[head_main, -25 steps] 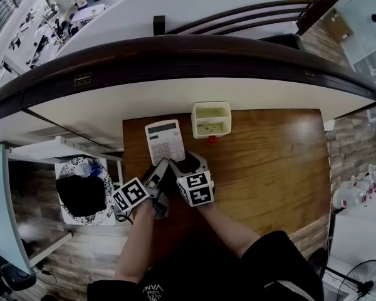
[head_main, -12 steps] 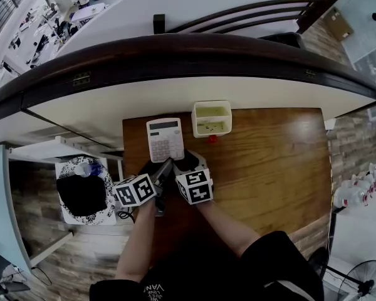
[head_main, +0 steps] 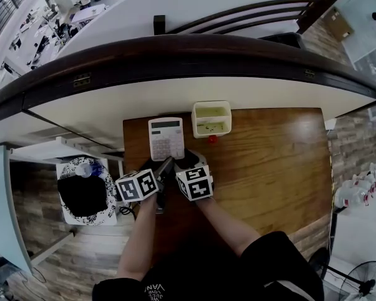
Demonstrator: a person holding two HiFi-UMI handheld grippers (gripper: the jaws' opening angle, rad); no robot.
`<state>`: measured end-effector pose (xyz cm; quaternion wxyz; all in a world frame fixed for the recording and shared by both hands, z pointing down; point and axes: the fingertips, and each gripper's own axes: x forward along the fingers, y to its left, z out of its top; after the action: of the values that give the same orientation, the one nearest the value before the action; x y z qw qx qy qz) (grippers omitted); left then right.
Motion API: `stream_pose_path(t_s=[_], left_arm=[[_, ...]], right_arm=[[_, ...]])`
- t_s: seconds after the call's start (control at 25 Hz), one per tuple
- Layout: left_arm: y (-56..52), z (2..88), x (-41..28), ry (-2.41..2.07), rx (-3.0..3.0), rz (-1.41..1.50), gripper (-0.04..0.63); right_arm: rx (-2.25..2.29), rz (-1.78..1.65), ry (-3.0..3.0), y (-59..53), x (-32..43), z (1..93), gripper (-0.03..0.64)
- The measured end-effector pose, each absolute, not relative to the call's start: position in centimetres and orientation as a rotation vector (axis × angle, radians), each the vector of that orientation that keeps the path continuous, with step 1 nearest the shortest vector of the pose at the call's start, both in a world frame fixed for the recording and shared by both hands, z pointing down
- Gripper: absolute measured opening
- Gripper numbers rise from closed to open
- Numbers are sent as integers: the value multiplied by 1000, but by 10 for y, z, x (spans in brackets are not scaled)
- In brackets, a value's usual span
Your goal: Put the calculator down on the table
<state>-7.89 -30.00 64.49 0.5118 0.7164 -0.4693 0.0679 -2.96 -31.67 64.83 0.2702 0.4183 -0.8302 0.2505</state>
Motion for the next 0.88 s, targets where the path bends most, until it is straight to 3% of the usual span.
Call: stream_pose_path(t_s=[0.24, 0.88], left_arm=[[-305, 644, -90, -1263, 1821, 348, 359], [-288, 624, -99, -1275, 1858, 271, 359]], right_arm=[[1114, 670, -2232, -316, -31, 651, 229], [1161, 674, -2275, -303, -11, 621, 229]])
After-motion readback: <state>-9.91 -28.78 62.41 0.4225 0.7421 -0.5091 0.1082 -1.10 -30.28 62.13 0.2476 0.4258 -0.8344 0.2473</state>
